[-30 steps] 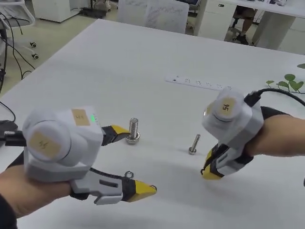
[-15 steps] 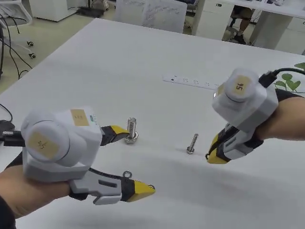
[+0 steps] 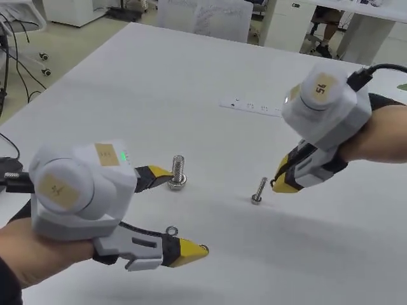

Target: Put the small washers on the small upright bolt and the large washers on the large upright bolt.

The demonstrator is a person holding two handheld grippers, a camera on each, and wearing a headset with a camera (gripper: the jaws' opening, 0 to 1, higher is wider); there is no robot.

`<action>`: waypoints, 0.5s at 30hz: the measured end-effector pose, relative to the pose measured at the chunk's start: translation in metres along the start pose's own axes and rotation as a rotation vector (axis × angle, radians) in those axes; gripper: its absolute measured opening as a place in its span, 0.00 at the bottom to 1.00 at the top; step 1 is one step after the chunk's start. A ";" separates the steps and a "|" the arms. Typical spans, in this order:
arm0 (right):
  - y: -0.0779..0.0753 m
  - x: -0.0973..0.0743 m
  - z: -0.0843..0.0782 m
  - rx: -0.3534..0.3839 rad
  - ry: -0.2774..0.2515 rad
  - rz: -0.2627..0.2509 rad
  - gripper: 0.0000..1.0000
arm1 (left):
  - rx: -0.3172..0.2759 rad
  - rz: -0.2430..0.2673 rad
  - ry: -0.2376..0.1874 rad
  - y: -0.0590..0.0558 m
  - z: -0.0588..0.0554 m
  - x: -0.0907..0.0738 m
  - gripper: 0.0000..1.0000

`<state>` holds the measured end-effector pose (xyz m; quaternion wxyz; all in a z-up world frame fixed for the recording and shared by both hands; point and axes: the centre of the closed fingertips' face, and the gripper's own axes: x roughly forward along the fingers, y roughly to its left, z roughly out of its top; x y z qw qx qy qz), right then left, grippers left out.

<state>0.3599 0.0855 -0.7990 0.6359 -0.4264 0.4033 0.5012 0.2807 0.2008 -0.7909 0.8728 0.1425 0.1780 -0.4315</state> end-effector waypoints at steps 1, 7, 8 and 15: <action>-0.002 0.000 0.000 -0.004 0.001 -0.004 0.13 | -0.001 0.000 0.000 0.000 0.000 0.000 0.73; -0.010 0.004 0.003 -0.017 0.004 -0.017 0.13 | -0.004 0.000 0.003 -0.001 -0.001 0.000 0.73; -0.011 0.004 0.004 -0.018 0.002 -0.018 0.13 | -0.005 0.000 0.004 -0.001 -0.001 0.001 0.73; -0.017 0.010 0.007 -0.020 -0.004 -0.015 0.13 | -0.012 0.005 0.008 0.000 -0.002 0.001 0.73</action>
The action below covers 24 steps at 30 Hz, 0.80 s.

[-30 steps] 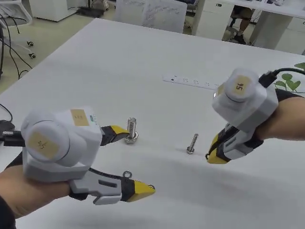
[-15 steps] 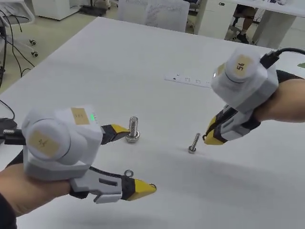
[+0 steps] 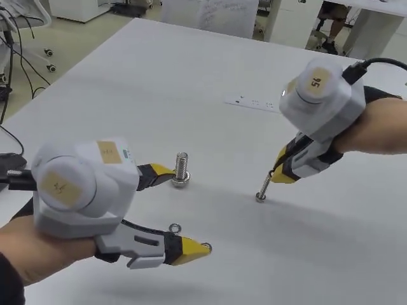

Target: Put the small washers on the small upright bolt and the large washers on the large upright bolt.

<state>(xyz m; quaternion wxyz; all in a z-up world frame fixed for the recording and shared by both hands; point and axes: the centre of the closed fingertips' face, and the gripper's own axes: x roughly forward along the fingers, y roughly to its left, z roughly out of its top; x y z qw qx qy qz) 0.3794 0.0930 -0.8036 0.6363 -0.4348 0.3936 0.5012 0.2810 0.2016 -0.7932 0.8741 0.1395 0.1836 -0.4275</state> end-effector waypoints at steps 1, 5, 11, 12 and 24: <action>-0.001 0.001 0.000 -0.001 0.000 -0.001 0.13 | -0.001 0.001 0.000 0.000 0.000 0.000 0.73; -0.006 0.006 -0.001 -0.003 0.008 0.001 0.13 | -0.005 0.002 0.001 0.001 -0.001 0.001 0.73; -0.007 0.010 -0.001 -0.001 0.008 0.010 0.13 | -0.010 0.002 0.005 0.001 -0.003 0.002 0.73; -0.008 0.011 -0.001 0.002 0.011 0.013 0.13 | -0.011 0.003 0.005 0.001 -0.003 0.002 0.73; -0.010 0.018 -0.005 0.011 0.017 0.028 0.13 | -0.017 0.003 0.010 0.002 -0.005 0.004 0.73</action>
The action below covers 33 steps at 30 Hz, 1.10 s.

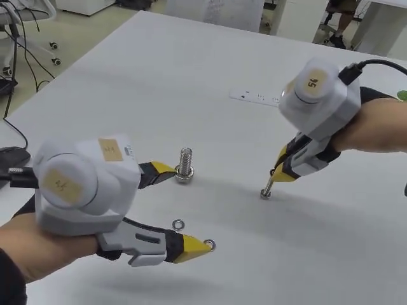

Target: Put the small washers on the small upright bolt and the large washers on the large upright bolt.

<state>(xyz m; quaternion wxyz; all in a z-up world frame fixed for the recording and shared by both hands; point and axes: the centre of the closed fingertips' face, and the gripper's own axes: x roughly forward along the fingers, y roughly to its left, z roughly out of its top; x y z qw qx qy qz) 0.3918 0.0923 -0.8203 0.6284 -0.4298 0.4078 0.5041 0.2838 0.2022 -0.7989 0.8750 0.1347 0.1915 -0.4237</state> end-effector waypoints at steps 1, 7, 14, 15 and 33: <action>0.000 0.001 0.000 0.001 0.001 0.002 0.13 | -0.001 0.001 -0.001 0.000 0.000 0.000 0.73; -0.001 0.005 -0.003 0.009 0.003 0.009 0.13 | -0.003 0.004 -0.001 0.001 0.001 0.000 0.73; 0.002 0.013 -0.004 0.015 0.009 0.022 0.13 | -0.003 0.004 0.001 0.000 0.001 0.000 0.73; 0.002 0.016 -0.005 0.018 0.011 0.025 0.13 | -0.004 0.004 0.001 0.001 0.001 0.000 0.73; 0.008 0.038 -0.012 0.030 0.036 0.050 0.13 | -0.008 0.007 0.010 0.003 -0.002 -0.001 0.72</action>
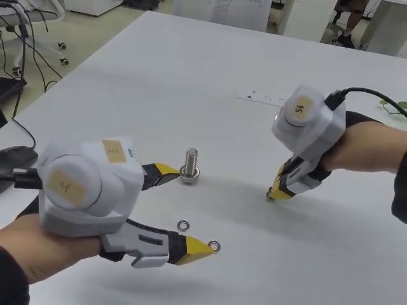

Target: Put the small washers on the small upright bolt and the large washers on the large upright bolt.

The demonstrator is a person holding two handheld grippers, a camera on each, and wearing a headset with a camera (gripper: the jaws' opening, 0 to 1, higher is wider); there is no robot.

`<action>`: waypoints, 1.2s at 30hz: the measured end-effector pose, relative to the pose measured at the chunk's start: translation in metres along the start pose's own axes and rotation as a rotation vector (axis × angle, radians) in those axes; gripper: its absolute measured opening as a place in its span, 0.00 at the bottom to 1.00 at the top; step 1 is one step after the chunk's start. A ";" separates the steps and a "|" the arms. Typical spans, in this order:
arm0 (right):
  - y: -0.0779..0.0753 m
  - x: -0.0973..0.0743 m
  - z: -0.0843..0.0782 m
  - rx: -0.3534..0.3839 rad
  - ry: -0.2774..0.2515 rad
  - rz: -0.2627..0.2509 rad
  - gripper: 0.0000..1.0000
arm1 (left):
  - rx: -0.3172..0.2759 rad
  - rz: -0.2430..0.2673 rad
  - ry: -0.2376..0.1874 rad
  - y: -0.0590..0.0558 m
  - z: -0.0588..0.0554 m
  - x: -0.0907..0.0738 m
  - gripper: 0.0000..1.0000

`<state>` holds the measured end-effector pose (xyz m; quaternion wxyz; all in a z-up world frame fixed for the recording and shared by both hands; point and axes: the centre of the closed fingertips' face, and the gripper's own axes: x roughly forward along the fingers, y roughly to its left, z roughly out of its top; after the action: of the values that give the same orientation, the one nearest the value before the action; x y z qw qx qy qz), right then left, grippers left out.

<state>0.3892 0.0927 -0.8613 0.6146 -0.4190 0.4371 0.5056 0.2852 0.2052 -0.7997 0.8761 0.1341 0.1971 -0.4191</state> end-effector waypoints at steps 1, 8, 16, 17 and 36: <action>0.000 0.000 0.000 0.002 0.002 0.002 0.13 | 0.001 0.001 0.000 0.000 0.000 0.000 0.72; 0.001 0.002 0.002 0.001 -0.001 0.007 0.13 | -0.002 0.003 0.000 0.000 -0.001 -0.001 0.72; 0.003 0.004 0.001 -0.003 -0.001 0.010 0.13 | -0.003 0.005 0.002 0.001 -0.002 -0.001 0.72; 0.004 0.004 0.001 -0.004 -0.002 0.010 0.13 | -0.003 0.004 0.003 0.001 -0.003 -0.001 0.72; 0.004 -0.001 0.001 0.005 -0.016 0.007 0.14 | -0.003 0.003 0.001 -0.001 -0.003 -0.002 0.72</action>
<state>0.3848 0.0941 -0.8601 0.6173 -0.4117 0.4352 0.5100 0.2829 0.2070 -0.8017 0.8769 0.1333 0.1979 -0.4174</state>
